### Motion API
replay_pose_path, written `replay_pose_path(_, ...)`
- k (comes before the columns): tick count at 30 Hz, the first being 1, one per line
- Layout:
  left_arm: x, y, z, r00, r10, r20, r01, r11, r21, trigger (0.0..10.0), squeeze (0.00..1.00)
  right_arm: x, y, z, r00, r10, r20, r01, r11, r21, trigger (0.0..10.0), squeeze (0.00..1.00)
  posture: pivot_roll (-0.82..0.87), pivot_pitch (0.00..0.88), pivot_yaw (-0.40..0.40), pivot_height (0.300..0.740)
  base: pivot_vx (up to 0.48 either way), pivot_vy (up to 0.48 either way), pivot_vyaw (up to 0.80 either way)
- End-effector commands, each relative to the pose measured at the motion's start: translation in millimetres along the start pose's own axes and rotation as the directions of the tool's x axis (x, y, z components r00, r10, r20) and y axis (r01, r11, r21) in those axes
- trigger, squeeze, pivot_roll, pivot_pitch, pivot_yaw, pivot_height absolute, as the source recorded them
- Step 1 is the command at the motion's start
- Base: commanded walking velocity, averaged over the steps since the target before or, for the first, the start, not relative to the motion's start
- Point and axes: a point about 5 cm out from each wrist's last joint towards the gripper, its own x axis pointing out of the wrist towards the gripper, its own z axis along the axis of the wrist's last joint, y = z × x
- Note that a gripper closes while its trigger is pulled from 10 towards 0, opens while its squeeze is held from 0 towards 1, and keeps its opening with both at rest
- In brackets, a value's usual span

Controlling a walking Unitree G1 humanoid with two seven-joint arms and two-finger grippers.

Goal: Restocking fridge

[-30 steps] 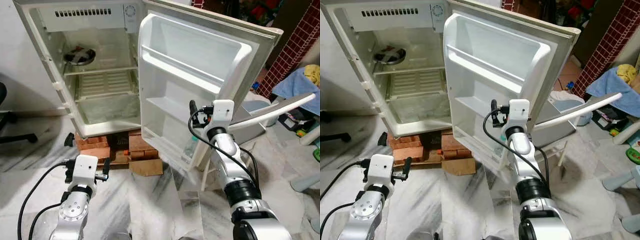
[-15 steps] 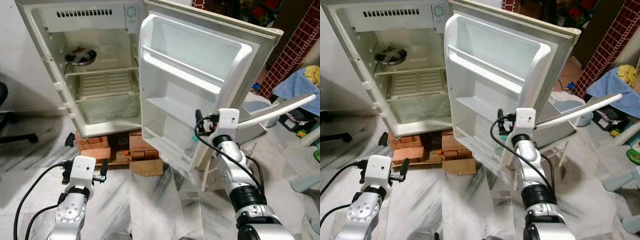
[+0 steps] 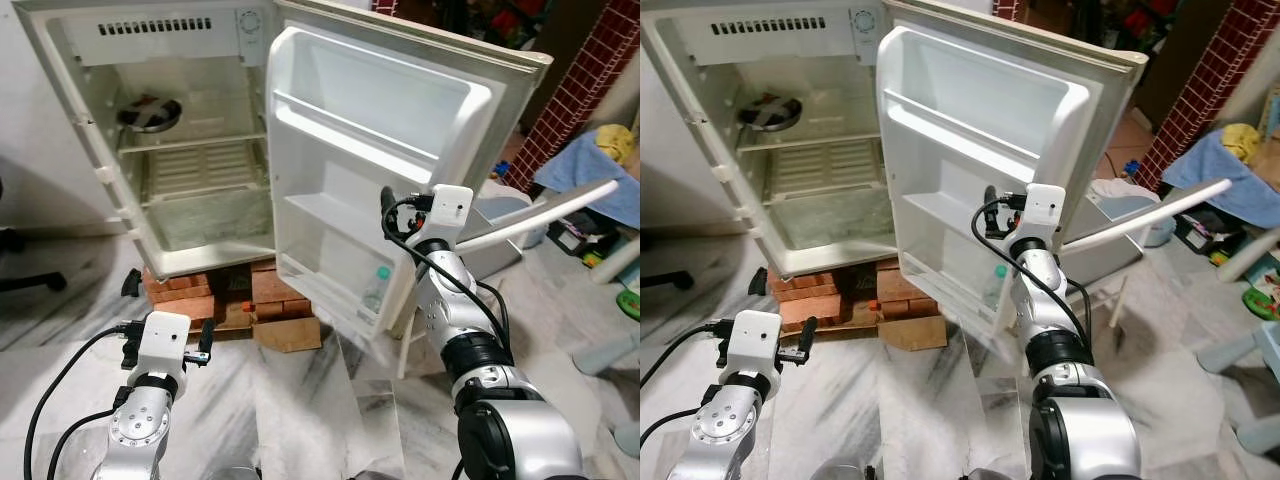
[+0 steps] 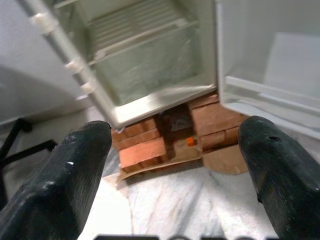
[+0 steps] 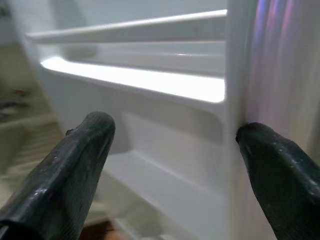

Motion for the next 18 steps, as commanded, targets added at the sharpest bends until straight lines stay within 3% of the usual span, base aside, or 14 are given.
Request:
replay_pose_path(1, -2.0, 0.3, 1.5, 1.0, -0.001, 0.002, 0.001, 1.0, 0.007, 10.0, 0.0, 7.7, 52.9, 17.1, 0.93, 0.365, 0.045, -0.368, 0.927, 0.072, 10.0, 0.0, 0.24, 0.007, -0.067, 0.74, 0.0, 0.0, 0.0)
replay_pose_path(3, -2.9, 2.5, 0.6, 1.0, 0.007, 0.0, -0.007, 1.0, 0.006, 10.0, 0.0, -13.4, 68.2, 14.6, 0.81, 0.587, 0.024, -0.581, 0.795, 0.171, 10.0, 0.0, 0.23, 0.005, -0.07, 0.74, 0.0, 0.0, 0.0)
replay_pose_path(5, -3.7, 3.7, -0.9, 1.0, 0.011, -0.005, -0.011, 1.0, 0.006, 10.0, 0.0, -42.2, 72.8, 11.5, 0.688, 0.726, -0.007, -0.704, 0.67, 0.233, 10.0, 0.0, 0.23, 0.005, -0.071, 0.74, 0.0, 0.0, 0.0)
replay_pose_path(6, -3.7, 3.7, -0.9, 1.0, 0.011, -0.005, -0.011, 1.0, 0.006, 10.0, 0.0, -42.2, 72.8, 11.5, 0.688, 0.726, -0.007, -0.704, 0.67, 0.233, 10.0, 0.0, 0.23, 0.005, -0.071, 0.74, 0.0, 0.0, 0.0)
replay_pose_path(7, -4.6, 3.9, -2.4, 1.0, 0.012, -0.008, -0.012, 1.0, 0.006, 10.0, 0.0, -68.4, 68.2, 3.8, 0.614, 0.787, -0.061, -0.747, 0.605, 0.277, 10.0, 0.0, 0.22, 0.004, -0.071, 0.74, 0.0, 0.0, 0.0)
replay_pose_path(8, -4.9, 3.5, -3.1, 1.0, 0.01, -0.01, -0.01, 1.0, 0.006, 10.0, 0.0, -83.5, 61.8, -3.7, 0.585, 0.803, -0.11, -0.751, 0.588, 0.3, 10.0, 0.0, 0.21, 0.003, -0.07, 0.74, 0.0, 0.0, 0.0)
replay_pose_path(10, -4.9, 1.8, -4.3, 1.0, 0.004, -0.015, -0.004, 1.0, 0.006, 10.0, 0.0, -111.1, 41.8, -25.8, 0.555, 0.794, -0.25, -0.737, 0.608, 0.294, 10.0, 0.0, 0.2, 0.002, -0.065, 0.74, 0.0, 0.0, 0.0)
replay_pose_path(11, -4.3, 0.3, -4.7, 1.0, -0.004, -0.017, 0.004, 1.0, 0.007, 10.0, 0.0, -121.3, 23.3, -42.4, 0.578, 0.736, -0.352, -0.708, 0.667, 0.232, 10.0, 0.0, 0.19, 0.001, -0.06, 0.74, 0.0, 0.0, 0.0)
replay_pose_path(12, -4.3, 0.3, -4.7, 1.0, -0.004, -0.017, 0.004, 1.0, 0.007, 10.0, 0.0, -121.3, 23.3, -42.4, 0.578, 0.736, -0.352, -0.708, 0.667, 0.232, 10.0, 0.0, 0.19, 0.001, -0.06, 0.74, 0.0, 0.0, 0.0)
replay_pose_path(13, -3.7, -1.0, -4.9, 1.0, -0.013, -0.018, 0.013, 1.0, 0.009, 10.0, 0.0, -128.3, 6.0, -55.3, 0.604, 0.657, -0.451, -0.67, 0.725, 0.159, 10.0, 0.0, 0.19, 0.0, -0.055, 0.74, 0.0, 0.0, 0.0)
replay_pose_path(14, -2.1, -2.6, -4.7, 1.0, -0.025, -0.019, 0.025, 1.0, 0.013, 10.0, 0.0, -130.4, -26.9, -71.5, 0.689, 0.44, -0.576, -0.548, 0.836, -0.017, 10.0, 0.0, 0.18, 0.0, -0.049, 0.74, 0.0, 0.0, 0.0)
replay_pose_path(15, -2.1, -2.6, -4.7, 1.0, -0.025, -0.019, 0.025, 1.0, 0.013, 10.0, 0.0, -130.4, -26.9, -71.5, 0.689, 0.44, -0.576, -0.548, 0.836, -0.017, 10.0, 0.0, 0.18, 0.0, -0.049, 0.74, 0.0, 0.0, 0.0)
replay_pose_path(17, -0.4, -2.6, -4.0, 0.999, -0.031, -0.017, 0.031, 0.999, 0.015, 10.0, 0.0, -127.6, -47.7, -71.9, 0.75, 0.253, -0.611, -0.43, 0.888, -0.161, 10.0, 0.0, 0.18, 0.0, -0.046, 0.74, 0.0, 0.0, 0.0)
replay_pose_path(18, -0.4, -2.6, -4.0, 0.999, -0.031, -0.017, 0.031, 0.999, 0.015, 10.0, 0.0, -127.6, -47.7, -71.9, 0.75, 0.253, -0.611, -0.43, 0.888, -0.161, 10.0, 0.0, 0.18, 0.0, -0.046, 0.74, 0.0, 0.0, 0.0)
